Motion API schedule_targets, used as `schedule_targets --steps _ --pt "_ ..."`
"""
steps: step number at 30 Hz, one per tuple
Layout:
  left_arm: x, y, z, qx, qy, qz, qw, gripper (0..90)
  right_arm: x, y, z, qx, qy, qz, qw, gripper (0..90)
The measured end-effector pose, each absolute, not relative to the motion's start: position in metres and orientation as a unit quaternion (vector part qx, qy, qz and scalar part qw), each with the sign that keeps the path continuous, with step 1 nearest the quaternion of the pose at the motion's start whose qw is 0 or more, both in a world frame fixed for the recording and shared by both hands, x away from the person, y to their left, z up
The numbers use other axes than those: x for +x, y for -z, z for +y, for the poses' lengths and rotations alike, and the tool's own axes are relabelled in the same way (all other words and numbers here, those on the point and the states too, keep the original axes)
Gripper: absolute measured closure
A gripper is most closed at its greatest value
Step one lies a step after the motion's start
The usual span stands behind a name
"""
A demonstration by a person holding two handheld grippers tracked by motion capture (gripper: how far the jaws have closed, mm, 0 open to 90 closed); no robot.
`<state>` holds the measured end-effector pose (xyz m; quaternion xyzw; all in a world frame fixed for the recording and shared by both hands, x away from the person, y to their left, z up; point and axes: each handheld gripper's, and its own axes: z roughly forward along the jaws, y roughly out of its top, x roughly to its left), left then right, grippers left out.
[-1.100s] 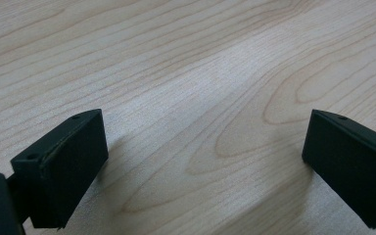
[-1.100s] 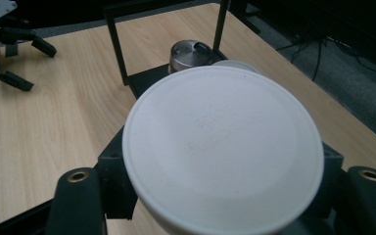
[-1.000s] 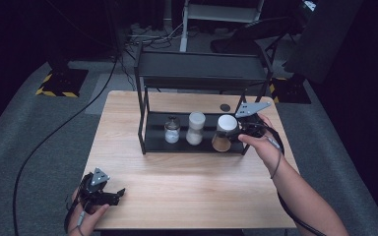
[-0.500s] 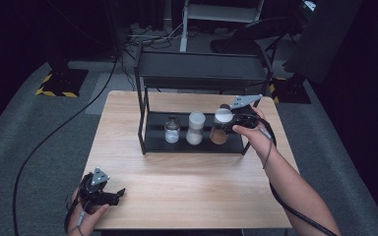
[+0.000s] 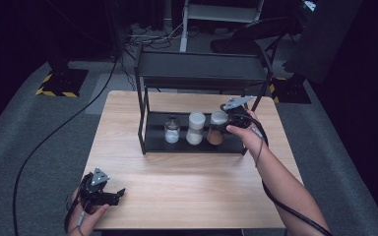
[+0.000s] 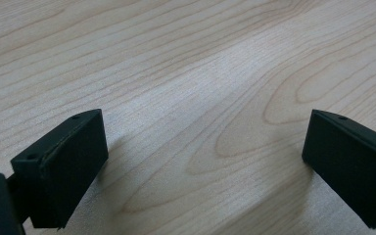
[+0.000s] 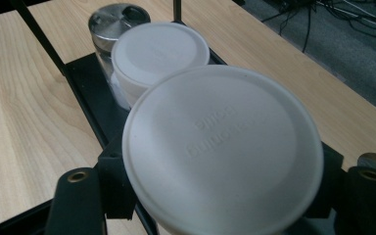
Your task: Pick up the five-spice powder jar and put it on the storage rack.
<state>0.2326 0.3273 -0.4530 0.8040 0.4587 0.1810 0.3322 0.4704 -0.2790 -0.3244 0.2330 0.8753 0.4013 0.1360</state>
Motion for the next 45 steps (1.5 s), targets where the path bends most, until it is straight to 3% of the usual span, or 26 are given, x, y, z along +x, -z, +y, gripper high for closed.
schedule_targets --steps 34,45 --pt "0.233 0.453 0.327 0.804 -0.181 0.459 0.332 2.5 0.484 0.346 -0.276 0.268 -0.382 0.875 0.129 33.1" --pt "0.233 0.453 0.327 0.804 -0.181 0.459 0.332 2.5 0.474 0.331 -0.284 0.262 -0.403 0.865 0.143 15.6"
